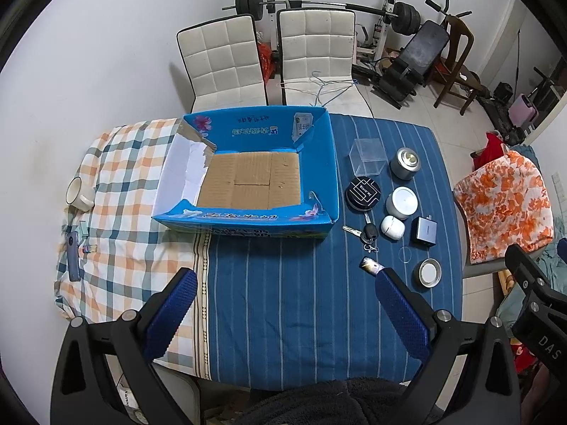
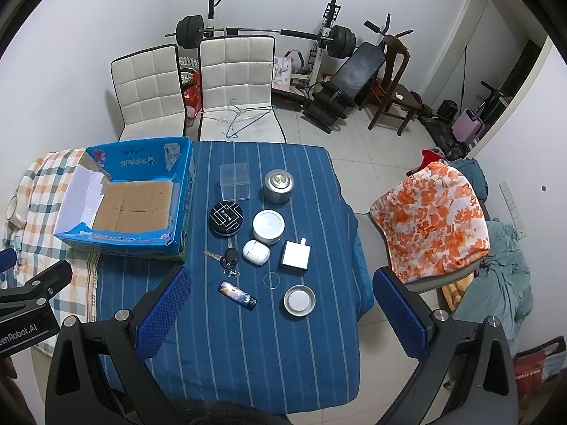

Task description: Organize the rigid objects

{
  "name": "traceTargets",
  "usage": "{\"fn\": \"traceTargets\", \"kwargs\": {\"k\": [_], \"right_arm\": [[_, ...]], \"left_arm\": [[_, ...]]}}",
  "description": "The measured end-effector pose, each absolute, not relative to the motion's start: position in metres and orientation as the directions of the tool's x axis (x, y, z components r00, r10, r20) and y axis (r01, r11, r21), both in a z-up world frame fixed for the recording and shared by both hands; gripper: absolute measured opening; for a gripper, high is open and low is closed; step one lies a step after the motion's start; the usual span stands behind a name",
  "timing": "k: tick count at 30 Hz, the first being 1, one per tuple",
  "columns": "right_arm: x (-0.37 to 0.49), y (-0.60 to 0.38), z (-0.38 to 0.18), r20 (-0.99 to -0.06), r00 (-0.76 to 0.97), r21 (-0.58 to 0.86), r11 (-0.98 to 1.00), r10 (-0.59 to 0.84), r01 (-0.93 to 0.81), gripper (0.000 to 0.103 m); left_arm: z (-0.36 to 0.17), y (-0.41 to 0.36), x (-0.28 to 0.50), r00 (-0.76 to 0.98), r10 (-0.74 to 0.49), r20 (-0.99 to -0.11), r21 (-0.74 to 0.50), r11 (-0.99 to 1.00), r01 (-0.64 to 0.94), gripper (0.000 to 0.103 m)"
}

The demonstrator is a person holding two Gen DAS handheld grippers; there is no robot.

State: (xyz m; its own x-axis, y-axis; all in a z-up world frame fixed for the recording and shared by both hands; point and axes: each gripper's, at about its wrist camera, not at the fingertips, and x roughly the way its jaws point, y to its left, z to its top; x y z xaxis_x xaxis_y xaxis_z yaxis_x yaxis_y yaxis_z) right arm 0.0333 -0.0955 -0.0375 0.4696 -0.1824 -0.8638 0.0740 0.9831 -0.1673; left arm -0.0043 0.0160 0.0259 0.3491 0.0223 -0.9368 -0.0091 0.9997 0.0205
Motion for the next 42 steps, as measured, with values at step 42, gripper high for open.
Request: {"fn": "traceTargets", "kwargs": {"k": [42], "right_arm": [[0.040,-0.115,-0.061,-0.890,0.436,-0.110,0.990,-0.136,0.084,0.103]], "left_arm": [[0.017,-0.011,-0.001,0.347,0.016,-0.938,0.028,0.999,0.032,0.103]]}}
